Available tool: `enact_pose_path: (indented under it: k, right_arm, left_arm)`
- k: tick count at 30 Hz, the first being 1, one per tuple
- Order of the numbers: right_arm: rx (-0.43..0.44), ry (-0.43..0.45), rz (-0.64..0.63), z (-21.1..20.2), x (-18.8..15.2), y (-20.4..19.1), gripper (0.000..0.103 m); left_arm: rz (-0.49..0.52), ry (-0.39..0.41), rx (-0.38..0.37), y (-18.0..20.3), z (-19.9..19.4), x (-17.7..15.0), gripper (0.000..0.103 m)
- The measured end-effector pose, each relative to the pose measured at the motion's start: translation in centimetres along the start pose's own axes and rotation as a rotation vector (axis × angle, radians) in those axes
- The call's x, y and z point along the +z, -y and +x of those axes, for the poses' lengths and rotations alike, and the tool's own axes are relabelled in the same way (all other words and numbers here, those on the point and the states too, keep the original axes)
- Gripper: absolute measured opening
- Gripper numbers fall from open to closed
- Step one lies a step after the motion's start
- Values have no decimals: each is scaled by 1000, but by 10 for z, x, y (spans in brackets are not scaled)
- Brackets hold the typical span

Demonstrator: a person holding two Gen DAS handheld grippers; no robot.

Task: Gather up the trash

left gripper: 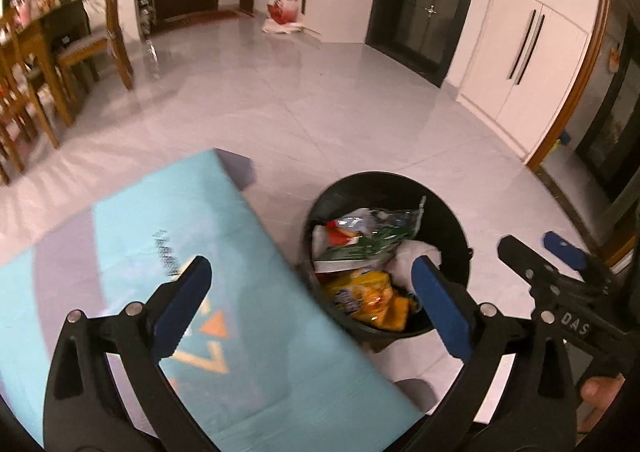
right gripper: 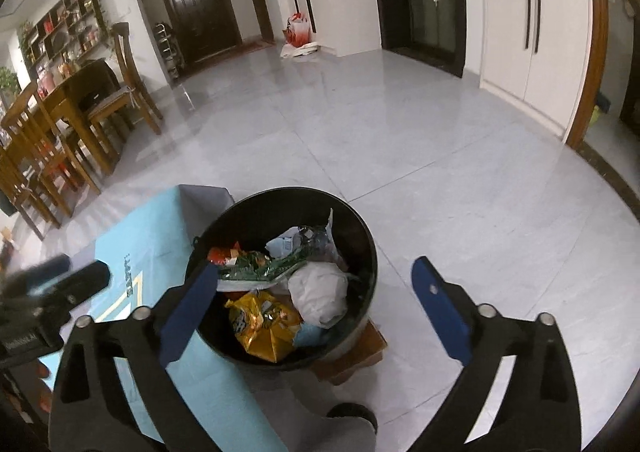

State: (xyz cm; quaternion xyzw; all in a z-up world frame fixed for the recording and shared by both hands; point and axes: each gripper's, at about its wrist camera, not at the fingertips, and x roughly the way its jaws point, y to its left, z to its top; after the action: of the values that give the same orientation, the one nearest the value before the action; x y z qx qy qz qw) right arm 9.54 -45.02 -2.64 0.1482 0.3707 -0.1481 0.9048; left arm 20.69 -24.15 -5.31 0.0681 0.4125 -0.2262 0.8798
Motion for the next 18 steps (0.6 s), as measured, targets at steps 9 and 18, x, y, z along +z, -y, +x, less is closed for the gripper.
enact_pose_path:
  k: [9, 18]
  right_arm:
    - [-30, 14, -68, -54, -24, -33, 100]
    - [-54, 102, -99, -126, -36, -55, 100]
  left_arm:
    - [48, 70, 129, -11, -73, -21, 100]
    - [-13, 63, 178, -29, -129, -44, 100]
